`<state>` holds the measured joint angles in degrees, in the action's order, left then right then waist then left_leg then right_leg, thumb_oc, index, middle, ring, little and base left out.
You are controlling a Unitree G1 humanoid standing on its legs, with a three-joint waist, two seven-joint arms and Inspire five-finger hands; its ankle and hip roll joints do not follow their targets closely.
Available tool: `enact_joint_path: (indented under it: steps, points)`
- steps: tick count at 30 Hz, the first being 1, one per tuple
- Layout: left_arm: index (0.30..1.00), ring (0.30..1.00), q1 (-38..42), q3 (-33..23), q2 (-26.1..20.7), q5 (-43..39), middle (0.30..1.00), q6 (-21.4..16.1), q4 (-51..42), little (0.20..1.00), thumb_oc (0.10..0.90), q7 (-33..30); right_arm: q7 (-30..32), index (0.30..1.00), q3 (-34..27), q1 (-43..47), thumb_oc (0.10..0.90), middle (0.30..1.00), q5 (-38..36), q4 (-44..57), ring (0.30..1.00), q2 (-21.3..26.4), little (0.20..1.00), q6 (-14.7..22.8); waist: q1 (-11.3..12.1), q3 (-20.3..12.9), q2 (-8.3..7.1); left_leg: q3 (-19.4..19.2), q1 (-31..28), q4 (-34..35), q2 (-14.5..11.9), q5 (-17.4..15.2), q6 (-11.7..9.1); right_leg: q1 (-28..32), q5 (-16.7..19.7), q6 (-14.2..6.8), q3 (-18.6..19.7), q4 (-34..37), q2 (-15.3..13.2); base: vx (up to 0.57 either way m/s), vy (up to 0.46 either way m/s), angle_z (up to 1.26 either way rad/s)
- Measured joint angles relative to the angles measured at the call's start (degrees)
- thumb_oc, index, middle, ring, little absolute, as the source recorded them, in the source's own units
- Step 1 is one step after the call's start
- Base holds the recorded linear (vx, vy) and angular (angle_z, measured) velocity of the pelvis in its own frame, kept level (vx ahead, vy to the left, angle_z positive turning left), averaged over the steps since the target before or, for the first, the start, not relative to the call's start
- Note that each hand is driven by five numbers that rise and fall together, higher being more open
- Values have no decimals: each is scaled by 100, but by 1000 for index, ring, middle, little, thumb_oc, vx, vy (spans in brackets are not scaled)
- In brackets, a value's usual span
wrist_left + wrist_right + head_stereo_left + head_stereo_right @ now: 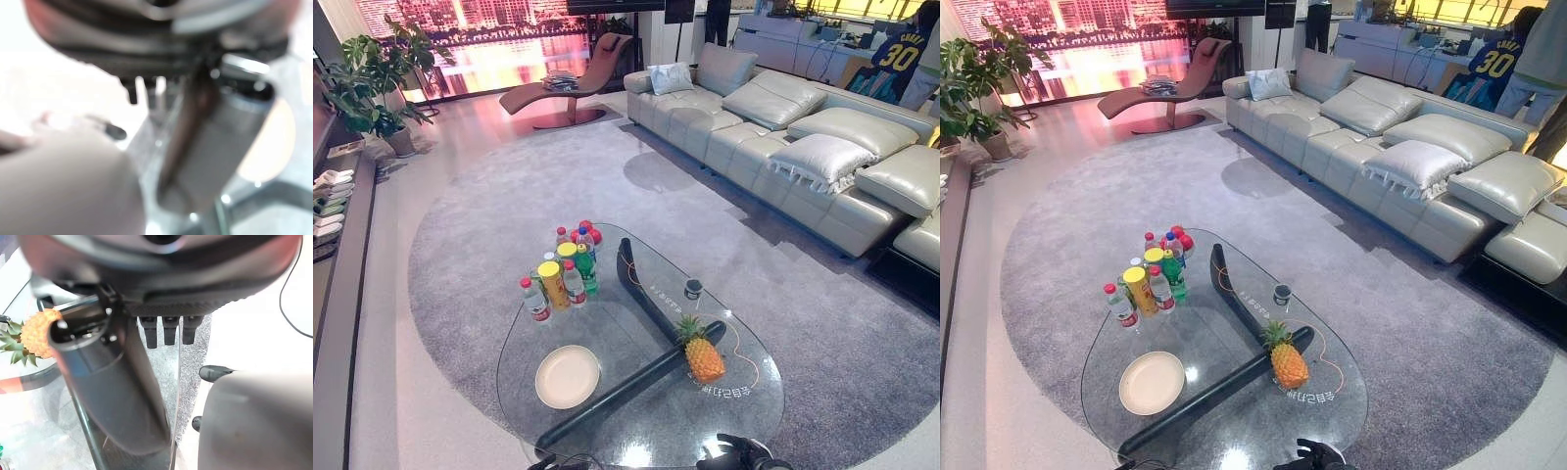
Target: Pick up the fruit to the plate
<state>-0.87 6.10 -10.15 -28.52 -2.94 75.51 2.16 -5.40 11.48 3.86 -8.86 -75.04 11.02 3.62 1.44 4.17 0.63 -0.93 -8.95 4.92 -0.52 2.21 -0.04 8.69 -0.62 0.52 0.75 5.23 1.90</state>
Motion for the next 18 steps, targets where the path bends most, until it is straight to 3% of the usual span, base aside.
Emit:
enact_joint_path:
  steps: [18]
  points:
    - [900, 900, -1, 0, -2, 8, 900, 3, 0, 900, 800, -39, -2, 900, -27, -2, 800, 900, 113, -6, 900, 18, 900, -7, 0, -2, -4, -2, 5, 0, 0, -8, -10, -7, -2, -1, 4, 0, 0, 0, 0, 0]
